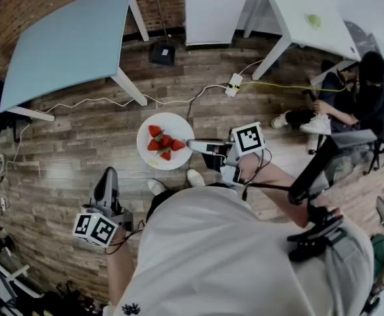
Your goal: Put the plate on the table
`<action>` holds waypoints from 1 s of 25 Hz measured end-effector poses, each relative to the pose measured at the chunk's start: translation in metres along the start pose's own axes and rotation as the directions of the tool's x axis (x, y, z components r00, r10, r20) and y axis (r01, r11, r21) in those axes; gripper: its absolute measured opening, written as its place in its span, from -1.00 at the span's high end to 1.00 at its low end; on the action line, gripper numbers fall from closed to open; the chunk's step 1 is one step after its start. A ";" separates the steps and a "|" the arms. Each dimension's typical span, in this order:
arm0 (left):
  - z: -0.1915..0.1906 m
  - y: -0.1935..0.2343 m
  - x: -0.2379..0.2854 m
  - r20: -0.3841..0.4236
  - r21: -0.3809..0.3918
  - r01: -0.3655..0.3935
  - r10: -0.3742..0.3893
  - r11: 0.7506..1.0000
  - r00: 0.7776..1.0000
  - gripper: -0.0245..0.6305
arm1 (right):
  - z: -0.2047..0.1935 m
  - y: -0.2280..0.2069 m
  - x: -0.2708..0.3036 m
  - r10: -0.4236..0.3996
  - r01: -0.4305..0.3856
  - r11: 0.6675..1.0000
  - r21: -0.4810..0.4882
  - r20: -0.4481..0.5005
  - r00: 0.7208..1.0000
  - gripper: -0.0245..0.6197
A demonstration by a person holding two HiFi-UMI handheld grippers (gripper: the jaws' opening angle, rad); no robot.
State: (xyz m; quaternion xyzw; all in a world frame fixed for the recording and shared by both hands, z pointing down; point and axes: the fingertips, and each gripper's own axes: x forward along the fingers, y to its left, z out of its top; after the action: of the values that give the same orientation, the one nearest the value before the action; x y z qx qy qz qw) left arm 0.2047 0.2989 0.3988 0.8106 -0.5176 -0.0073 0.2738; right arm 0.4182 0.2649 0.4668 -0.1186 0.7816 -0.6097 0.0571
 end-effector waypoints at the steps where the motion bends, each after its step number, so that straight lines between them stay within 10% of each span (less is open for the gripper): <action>1: -0.004 -0.005 -0.003 0.000 0.004 -0.003 0.003 1.000 1.000 0.92 | -0.003 0.000 -0.003 0.003 -0.003 1.000 0.000 -0.005 1.000 0.88; 25: -0.037 -0.028 -0.016 -0.007 -0.039 -0.075 0.075 0.996 0.997 0.92 | -0.018 -0.003 -0.027 0.022 -0.019 0.999 0.036 -0.075 0.997 0.88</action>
State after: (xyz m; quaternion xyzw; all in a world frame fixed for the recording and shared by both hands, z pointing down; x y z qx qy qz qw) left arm 0.2318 0.3376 0.4129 0.7851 -0.5467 -0.0049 0.2911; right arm 0.4407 0.2876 0.4730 -0.0863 0.7736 -0.6268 0.0357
